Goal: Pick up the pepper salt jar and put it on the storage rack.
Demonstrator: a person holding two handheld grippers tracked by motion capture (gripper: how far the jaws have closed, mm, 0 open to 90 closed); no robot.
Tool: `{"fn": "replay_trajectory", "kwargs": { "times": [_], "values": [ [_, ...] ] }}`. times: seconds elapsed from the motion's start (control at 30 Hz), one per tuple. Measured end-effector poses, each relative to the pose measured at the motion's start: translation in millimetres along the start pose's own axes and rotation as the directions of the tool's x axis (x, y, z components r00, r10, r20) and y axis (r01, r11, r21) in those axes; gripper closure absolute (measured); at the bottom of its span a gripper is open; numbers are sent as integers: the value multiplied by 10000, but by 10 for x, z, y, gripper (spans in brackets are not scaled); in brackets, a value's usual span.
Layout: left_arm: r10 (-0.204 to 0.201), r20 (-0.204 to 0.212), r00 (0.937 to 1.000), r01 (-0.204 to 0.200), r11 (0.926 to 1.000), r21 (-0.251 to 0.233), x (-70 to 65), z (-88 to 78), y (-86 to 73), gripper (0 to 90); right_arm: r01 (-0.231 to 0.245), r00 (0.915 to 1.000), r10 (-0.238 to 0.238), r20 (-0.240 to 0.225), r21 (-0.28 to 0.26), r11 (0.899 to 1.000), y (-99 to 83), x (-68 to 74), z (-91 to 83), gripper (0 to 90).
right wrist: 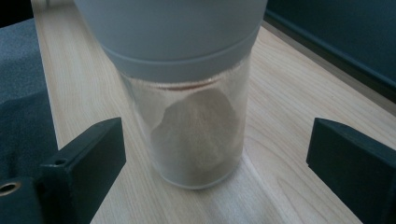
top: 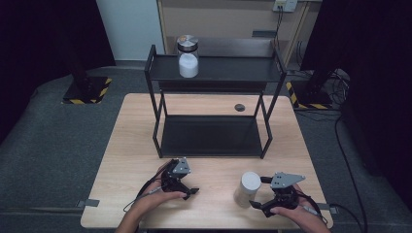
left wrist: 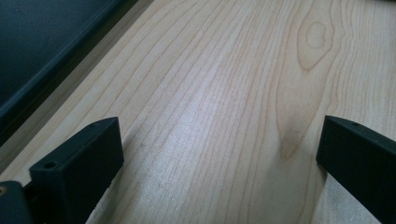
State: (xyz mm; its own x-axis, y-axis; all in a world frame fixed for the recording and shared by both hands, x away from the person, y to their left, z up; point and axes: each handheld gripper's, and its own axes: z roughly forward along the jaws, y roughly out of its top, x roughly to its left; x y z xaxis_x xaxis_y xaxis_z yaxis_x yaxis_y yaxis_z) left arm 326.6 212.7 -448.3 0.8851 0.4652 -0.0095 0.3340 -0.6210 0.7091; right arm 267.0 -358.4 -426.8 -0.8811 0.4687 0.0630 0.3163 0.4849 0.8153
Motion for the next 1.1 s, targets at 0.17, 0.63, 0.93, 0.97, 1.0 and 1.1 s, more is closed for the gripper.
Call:
{"fn": "replay_trajectory", "kwargs": {
  "times": [0.17, 0.63, 0.93, 0.97, 1.0, 1.1],
  "values": [
    [3, -1, 10000, -3, 10000, 3, 0, 0, 1, 0, 3, 10000, -3, -1, -232, 9997, 7, 33, 18, 52],
    [0, 1, 10000, 0, 10000, 4, 0, 0, 1, 0, -90, 9997, 105, 200, -742, 9972, 32, 116, 64, 59],
    [1, 0, 10000, -1, 10000, 1, 0, 0, 0, 0, -48, 9998, 66, 200, -880, 9961, 49, 143, 81, 94],
    [1, -1, 10000, -1, 10000, 2, 0, 0, 0, 0, -53, 9997, 72, 214, -871, 9962, 52, 146, 84, 100],
    [0, -1, 10000, 0, 10000, 2, 0, 0, 0, 0, -52, 9997, 72, 217, -876, 9961, 53, 148, 87, 106],
    [1, 0, 10000, -1, 10000, 3, 0, 0, 0, 0, -80, 9997, 102, 233, -917, 9958, 55, 159, 91, 127]
  ]
}}
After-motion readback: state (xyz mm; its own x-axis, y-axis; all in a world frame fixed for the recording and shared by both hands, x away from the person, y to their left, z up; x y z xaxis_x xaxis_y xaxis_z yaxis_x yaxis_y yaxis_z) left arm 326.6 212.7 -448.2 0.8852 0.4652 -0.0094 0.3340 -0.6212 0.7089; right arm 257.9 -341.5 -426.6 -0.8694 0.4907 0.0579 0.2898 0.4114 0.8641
